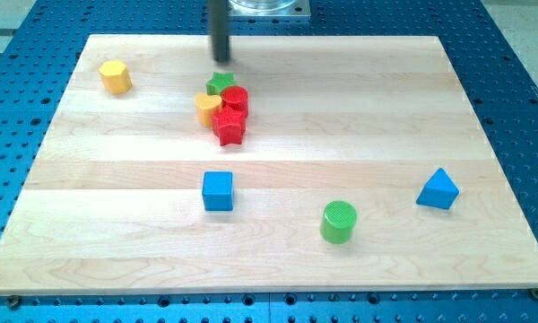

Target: Place the hexagon to the left of green star

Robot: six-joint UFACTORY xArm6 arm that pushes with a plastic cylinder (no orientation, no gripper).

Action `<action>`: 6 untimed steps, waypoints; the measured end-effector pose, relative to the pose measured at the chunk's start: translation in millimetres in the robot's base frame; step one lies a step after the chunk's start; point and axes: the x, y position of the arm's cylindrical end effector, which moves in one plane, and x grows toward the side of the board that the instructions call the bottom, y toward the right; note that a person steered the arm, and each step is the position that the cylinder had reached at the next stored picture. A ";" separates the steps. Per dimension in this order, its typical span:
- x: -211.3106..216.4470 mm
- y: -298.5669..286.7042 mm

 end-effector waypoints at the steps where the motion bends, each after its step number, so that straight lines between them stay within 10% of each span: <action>1: 0.5 -71.4; 3: 68.0 -146.8; 4: 109.4 -76.5; 6: 47.5 -93.9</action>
